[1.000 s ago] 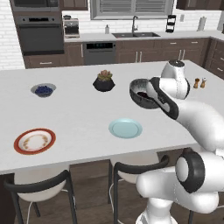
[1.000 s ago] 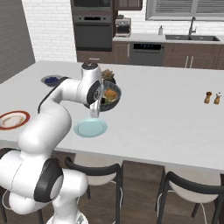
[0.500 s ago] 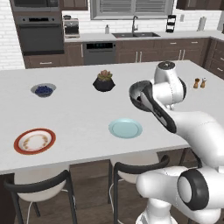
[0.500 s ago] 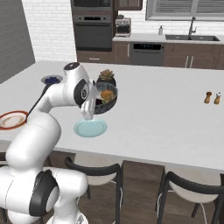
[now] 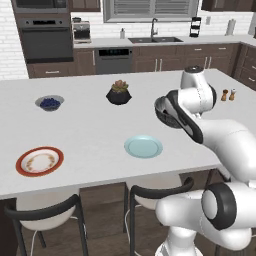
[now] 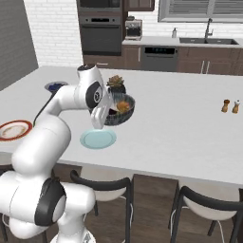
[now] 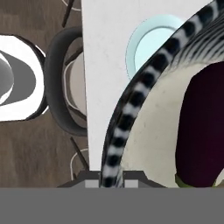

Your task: Pick the chicken drumstick and eggplant from their plates and place them in the bowl. Then put the bowl in the fridge.

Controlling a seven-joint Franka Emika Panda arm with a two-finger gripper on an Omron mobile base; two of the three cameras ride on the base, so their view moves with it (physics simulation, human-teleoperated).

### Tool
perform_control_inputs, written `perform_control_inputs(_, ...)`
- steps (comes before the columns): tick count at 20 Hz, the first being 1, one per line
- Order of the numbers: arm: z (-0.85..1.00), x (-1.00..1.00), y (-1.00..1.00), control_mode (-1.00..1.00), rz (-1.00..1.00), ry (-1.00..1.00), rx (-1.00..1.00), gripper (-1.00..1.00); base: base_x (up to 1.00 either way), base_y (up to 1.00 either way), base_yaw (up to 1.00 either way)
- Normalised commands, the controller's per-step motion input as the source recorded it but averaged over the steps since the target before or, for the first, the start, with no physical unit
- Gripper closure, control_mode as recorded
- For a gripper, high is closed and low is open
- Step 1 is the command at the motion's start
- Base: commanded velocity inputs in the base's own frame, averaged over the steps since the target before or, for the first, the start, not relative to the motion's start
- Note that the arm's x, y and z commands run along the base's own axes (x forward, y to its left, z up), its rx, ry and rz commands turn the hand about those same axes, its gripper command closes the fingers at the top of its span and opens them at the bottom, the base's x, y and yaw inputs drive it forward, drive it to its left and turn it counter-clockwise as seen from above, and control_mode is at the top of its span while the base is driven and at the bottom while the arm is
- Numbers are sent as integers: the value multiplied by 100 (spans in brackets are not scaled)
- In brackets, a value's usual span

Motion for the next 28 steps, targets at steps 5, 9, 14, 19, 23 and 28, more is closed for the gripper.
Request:
perform_control_inputs(5, 0, 0, 0, 100, 0, 4, 0, 100, -15, 0, 0)
perform_control_inputs(9, 0, 0, 0, 100, 0, 0, 0, 100, -100, -6, -28)
perform_control_inputs(14, 0, 0, 0, 100, 0, 0, 0, 100, -38, 7, -69)
perform_control_inputs(19, 0, 0, 0, 100, 0, 0, 0, 100, 0, 13, -94)
perform_control_inputs(23, 0, 0, 0, 100, 0, 0, 0, 100, 0, 16, -95)
perform_control_inputs(28, 0, 0, 0, 100, 0, 0, 0, 100, 11, 5, -88)
